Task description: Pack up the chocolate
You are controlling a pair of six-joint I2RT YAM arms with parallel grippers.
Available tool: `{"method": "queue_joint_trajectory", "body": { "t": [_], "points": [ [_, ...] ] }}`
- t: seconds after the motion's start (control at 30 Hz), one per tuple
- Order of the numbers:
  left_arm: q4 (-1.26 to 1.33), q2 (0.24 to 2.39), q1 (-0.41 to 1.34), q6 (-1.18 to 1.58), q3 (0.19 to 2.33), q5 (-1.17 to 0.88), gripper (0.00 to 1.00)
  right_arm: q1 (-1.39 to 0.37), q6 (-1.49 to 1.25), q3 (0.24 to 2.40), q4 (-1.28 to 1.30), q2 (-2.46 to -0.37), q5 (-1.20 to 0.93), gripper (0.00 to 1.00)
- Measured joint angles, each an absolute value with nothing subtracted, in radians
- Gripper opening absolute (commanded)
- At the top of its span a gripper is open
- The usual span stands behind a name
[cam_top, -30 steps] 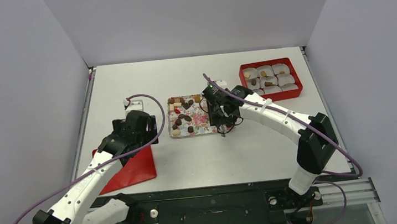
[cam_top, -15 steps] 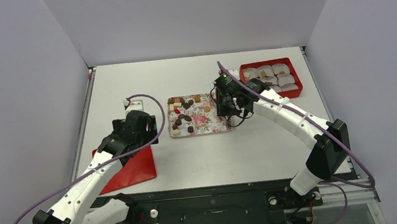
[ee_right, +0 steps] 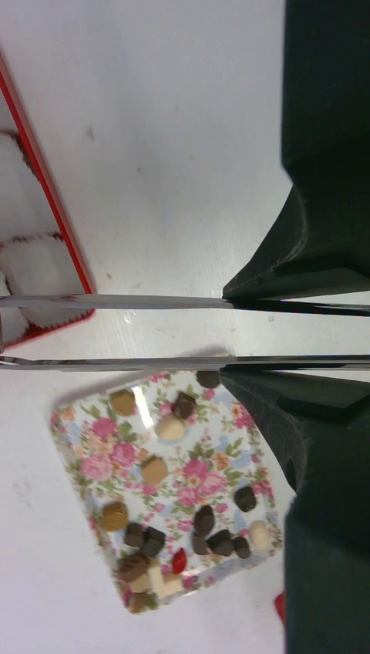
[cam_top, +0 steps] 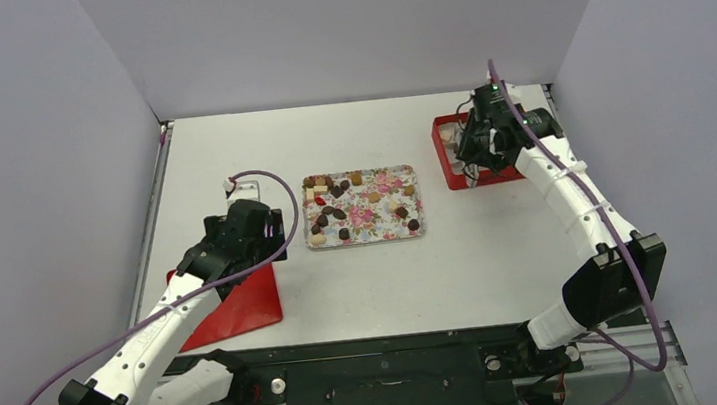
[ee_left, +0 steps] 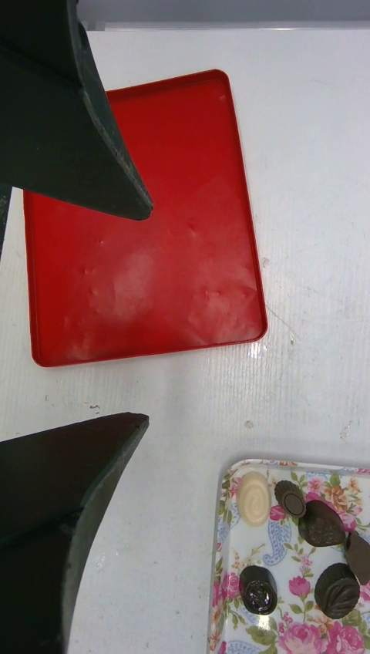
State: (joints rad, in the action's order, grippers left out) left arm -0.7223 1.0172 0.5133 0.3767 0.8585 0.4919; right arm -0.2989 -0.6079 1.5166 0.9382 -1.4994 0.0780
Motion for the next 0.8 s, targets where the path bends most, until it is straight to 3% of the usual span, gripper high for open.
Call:
{"method": "queue_joint_trajectory", "body": {
  "t": [0.33,0.8],
  "points": [
    [-0.722,1.005,0.513,0.376,0.859,0.471,0.96,0.005,-0.584,1.607,0.929,-1.554,0.046,0.3],
    [-0.722,0.997,0.513,0.376,0.859,0.463,0.96,0.126,-0.579,1.65,0.895,-1.77,-0.019,0.3]
  ]
}}
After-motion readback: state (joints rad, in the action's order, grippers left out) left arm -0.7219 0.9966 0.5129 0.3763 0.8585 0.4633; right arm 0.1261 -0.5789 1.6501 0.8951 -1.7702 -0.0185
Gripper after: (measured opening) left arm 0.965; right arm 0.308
